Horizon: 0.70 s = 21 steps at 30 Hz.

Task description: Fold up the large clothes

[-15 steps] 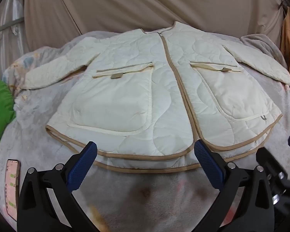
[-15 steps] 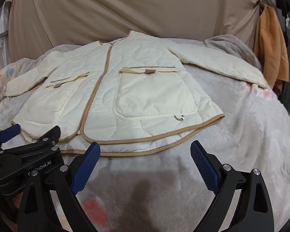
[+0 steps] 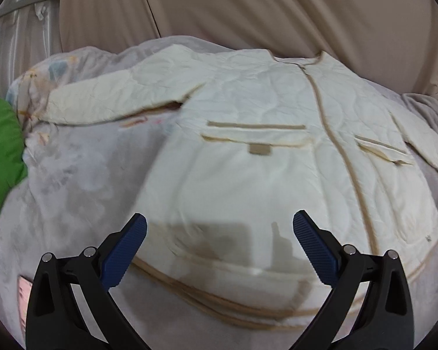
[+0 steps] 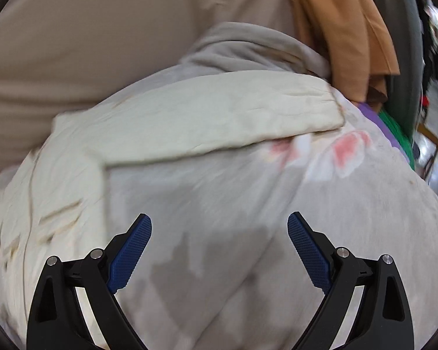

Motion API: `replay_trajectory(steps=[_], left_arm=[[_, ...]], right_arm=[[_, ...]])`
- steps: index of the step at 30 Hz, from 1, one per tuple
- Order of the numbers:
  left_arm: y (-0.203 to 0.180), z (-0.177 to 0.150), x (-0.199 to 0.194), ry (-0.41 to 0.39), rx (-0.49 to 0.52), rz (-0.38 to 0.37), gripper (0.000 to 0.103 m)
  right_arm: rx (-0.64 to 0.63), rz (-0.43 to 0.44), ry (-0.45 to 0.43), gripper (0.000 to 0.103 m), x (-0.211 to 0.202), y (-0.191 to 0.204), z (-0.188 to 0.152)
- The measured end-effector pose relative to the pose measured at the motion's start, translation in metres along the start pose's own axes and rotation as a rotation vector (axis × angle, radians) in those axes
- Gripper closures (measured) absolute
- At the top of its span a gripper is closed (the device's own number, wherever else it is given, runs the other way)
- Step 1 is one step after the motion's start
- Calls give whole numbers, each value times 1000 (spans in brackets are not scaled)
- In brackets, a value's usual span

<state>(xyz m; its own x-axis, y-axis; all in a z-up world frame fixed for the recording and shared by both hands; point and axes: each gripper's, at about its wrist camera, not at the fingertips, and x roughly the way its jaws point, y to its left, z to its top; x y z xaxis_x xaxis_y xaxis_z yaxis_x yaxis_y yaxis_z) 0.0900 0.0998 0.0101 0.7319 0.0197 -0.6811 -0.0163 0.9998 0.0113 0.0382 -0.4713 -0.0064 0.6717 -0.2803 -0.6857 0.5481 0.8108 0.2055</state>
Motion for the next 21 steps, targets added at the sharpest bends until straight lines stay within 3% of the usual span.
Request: replay_trajectory(steps=[3, 7, 8, 10, 11, 12, 13, 14, 17, 21], left_arm=[[8, 14, 8, -11, 27, 36, 5], [18, 32, 21, -1, 16, 9, 5], [20, 37, 24, 2, 9, -7, 5], [23, 44, 29, 2, -2, -21, 5], [23, 48, 33, 0, -4, -19, 5], [23, 51, 35, -1, 2, -14, 5], [21, 54, 37, -4, 11, -8, 5], [20, 58, 38, -7, 19, -4, 5], [17, 70, 40, -31, 34, -5, 5], [17, 95, 38, -71, 17, -33, 5]], right_arm=[[98, -46, 14, 11, 36, -32, 30], [230, -38, 4, 13, 67, -61, 58], [269, -19, 5, 17, 75, -66, 63], [326, 21, 6, 38, 86, -68, 74], [331, 5, -1, 42, 90, -62, 80], [309, -22, -14, 54, 92, -53, 87], [271, -30, -20, 79, 93, -42, 96], [226, -16, -29, 87, 92, -24, 104], [89, 68, -127, 91, 66, 49, 124], [-146, 320, -196, 92, 24, 187, 122]])
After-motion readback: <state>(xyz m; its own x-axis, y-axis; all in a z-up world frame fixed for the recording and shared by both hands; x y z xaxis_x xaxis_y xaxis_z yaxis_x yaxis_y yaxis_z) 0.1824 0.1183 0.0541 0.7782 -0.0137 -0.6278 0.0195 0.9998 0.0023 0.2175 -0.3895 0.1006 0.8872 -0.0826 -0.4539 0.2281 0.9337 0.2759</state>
